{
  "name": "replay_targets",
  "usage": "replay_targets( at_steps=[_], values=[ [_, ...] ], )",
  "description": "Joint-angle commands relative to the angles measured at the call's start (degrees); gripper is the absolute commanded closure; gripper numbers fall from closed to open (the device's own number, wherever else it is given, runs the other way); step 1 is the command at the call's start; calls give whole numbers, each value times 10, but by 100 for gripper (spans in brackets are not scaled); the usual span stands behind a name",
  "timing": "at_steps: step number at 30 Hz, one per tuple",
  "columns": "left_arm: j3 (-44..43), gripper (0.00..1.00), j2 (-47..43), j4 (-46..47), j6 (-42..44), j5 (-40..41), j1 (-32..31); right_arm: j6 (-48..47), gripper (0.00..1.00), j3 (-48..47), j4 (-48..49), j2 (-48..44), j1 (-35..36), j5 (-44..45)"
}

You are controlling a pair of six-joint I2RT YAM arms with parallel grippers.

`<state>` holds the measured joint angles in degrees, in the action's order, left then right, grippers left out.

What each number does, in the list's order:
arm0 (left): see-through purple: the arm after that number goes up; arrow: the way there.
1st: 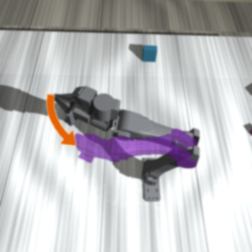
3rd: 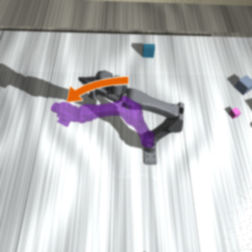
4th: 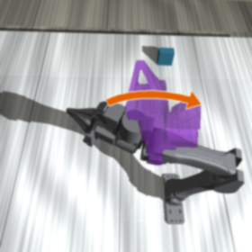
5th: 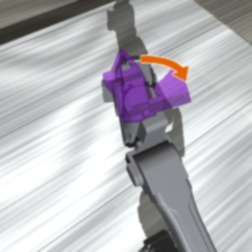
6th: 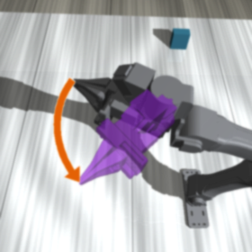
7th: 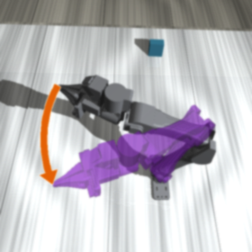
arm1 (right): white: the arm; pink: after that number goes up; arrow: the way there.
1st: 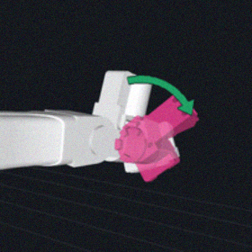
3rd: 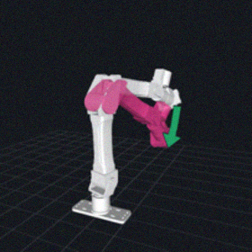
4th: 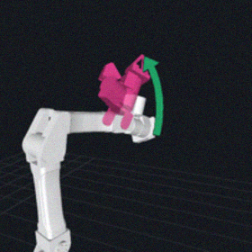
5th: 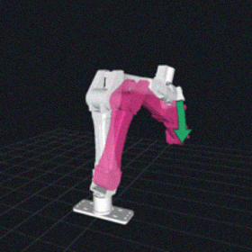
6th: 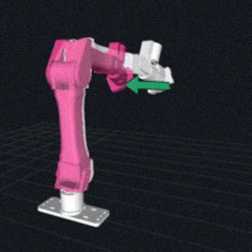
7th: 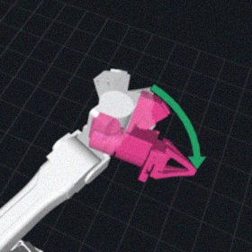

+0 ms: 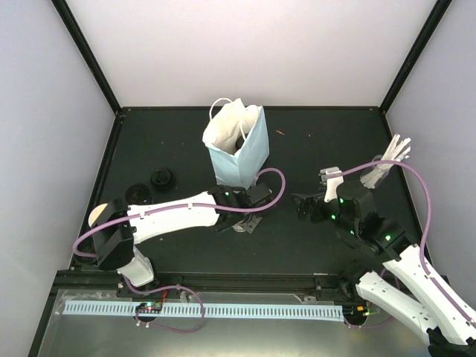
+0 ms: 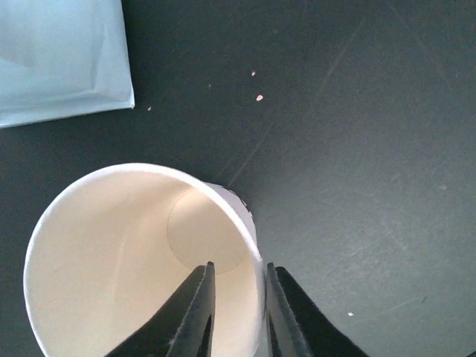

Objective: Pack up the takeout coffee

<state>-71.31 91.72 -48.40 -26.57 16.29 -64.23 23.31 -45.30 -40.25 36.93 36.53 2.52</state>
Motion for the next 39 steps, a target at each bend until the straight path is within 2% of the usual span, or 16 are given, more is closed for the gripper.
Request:
replay_targets(
  at_steps=[1,6,8,10,13,15,20,24,26,31,39],
  values=[
    [-31,71,-7,-3,-4,-1,-3,3,0,-15,-2,-2,-2,8],
    [-68,22,-25,-49,-6,6,-3,3,0,-15,0,-1,-3,6],
    [-90,9,-47,-88,-12,36,-2,3,0,-17,-1,-1,-3,6],
    [-104,2,-72,-110,-12,58,6,2,0,-17,-1,-1,-3,7],
    [-110,1,-118,-136,-10,60,45,1,0,-17,-2,-1,-3,7],
    [-87,1,-155,-132,-4,51,103,2,0,-15,-3,-2,-3,7],
    [4,1,-246,-90,61,-54,283,1,0,-14,-6,-6,-3,7],
    [52,1,-259,-45,116,-128,427,1,0,-13,-5,-11,-3,3],
    [71,1,-243,-21,145,-174,491,1,0,-13,-4,-11,-3,0],
    [64,1,-160,9,159,-181,582,-2,0,-12,-4,-15,-3,-12],
    [-78,1,24,-53,167,-143,610,-8,0,-11,-8,-19,-2,-13]
  ],
)
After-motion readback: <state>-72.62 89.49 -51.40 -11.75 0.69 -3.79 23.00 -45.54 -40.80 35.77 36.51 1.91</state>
